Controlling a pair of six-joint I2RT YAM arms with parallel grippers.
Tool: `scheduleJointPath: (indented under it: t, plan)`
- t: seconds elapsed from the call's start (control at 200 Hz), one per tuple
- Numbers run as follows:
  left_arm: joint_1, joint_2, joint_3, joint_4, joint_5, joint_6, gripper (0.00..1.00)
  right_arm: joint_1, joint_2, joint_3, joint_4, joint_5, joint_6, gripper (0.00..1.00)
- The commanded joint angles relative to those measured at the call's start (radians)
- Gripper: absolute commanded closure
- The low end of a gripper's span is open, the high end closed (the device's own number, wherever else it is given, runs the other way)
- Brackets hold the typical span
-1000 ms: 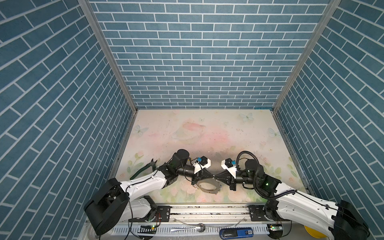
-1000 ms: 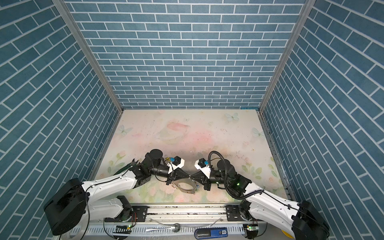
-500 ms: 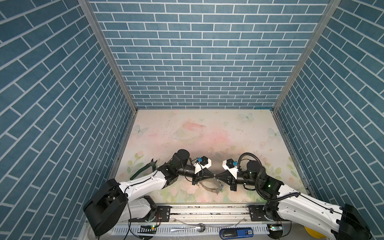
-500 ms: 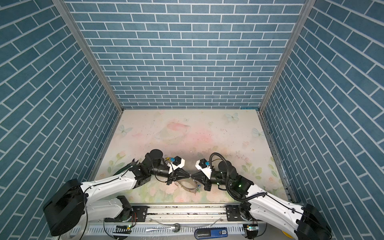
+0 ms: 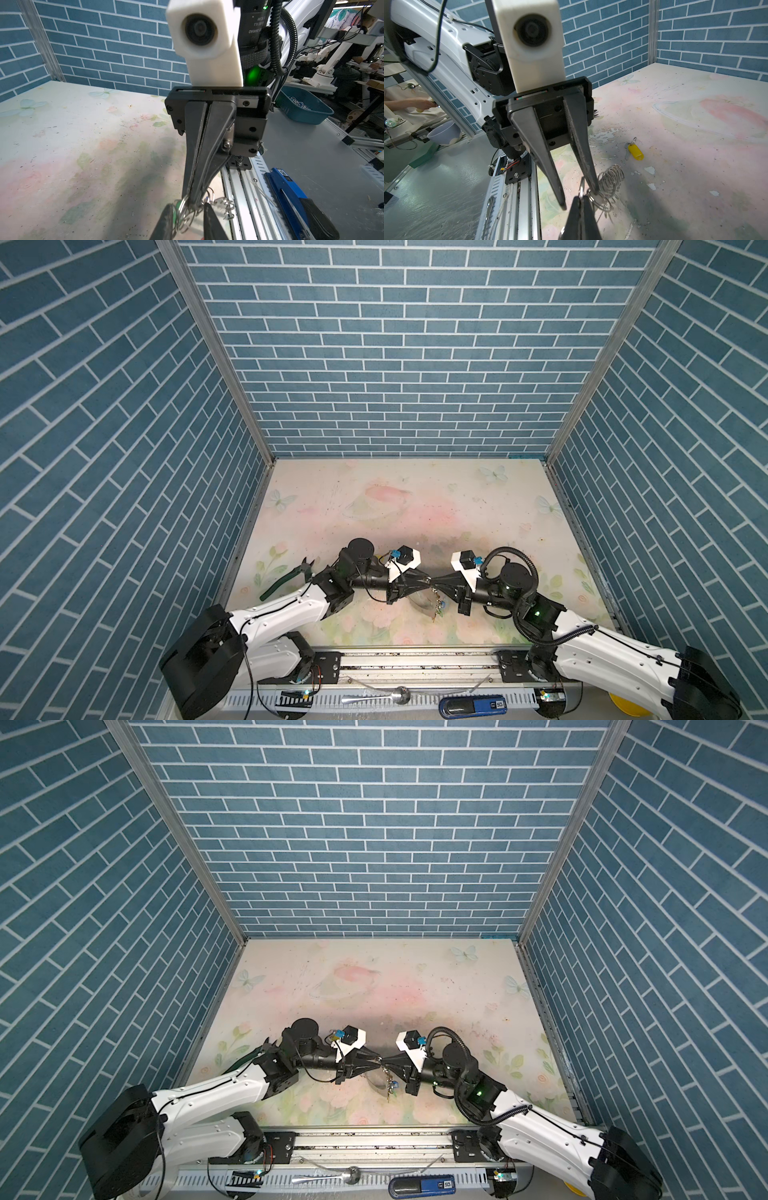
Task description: Put the keys on the keyring
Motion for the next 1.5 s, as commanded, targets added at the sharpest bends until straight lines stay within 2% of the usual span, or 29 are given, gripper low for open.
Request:
scheduleJointPath:
  t: [0.0, 0.14, 0.32, 0.475, 0.55, 0.615, 0.67, 0.685, 0.715, 0.8, 0.895, 1.065, 1.245, 1.495]
  plan:
    - [-0.004, 0.018, 0.001, 0.022, 0.014, -0.017, 0.78, -0.001, -0.004, -0.036, 0.154, -0.017, 0.042, 1.0]
    - [-0.004, 0.013, 0.004, 0.005, 0.017, -0.011, 0.85, 0.0, -0.016, -0.049, 0.144, 0.002, 0.034, 1.0]
    - [-0.004, -0.003, 0.019, -0.064, 0.006, 0.017, 1.0, -0.001, -0.065, -0.051, 0.067, 0.019, -0.003, 1.0]
    - [-0.004, -0.019, 0.037, -0.136, -0.022, 0.044, 1.0, -0.001, -0.121, -0.02, -0.083, 0.032, -0.074, 1.0]
    - [-0.004, -0.024, 0.051, -0.176, -0.032, 0.062, 1.0, -0.002, -0.134, 0.01, -0.181, 0.052, -0.116, 0.89]
    - [-0.004, -0.025, 0.071, -0.23, -0.036, 0.085, 1.0, -0.001, -0.128, 0.019, -0.192, 0.07, -0.132, 0.81]
    - [-0.007, -0.023, 0.095, -0.293, -0.044, 0.113, 1.0, 0.002, -0.119, 0.028, -0.204, 0.093, -0.154, 0.51]
    - [-0.008, -0.023, 0.102, -0.312, -0.049, 0.118, 1.0, 0.003, -0.117, 0.033, -0.21, 0.103, -0.162, 0.46]
    - [-0.01, -0.021, 0.113, -0.347, -0.058, 0.133, 1.0, 0.004, -0.116, 0.042, -0.228, 0.124, -0.174, 0.45]
    - [-0.018, -0.017, 0.139, -0.412, -0.071, 0.165, 1.0, 0.005, -0.113, 0.076, -0.273, 0.156, -0.195, 0.46]
    - [-0.03, -0.006, 0.171, -0.48, -0.079, 0.197, 1.0, 0.006, -0.098, 0.109, -0.308, 0.135, -0.206, 0.47]
    - [-0.044, 0.009, 0.211, -0.562, -0.086, 0.234, 1.0, 0.006, -0.051, 0.138, -0.33, 0.052, -0.222, 0.65]
    - [-0.047, 0.001, 0.212, -0.558, -0.076, 0.237, 1.0, 0.011, -0.018, 0.155, -0.332, -0.014, -0.224, 0.84]
    - [-0.047, -0.002, 0.207, -0.548, -0.069, 0.234, 1.0, 0.018, -0.017, 0.148, -0.311, -0.047, -0.214, 0.83]
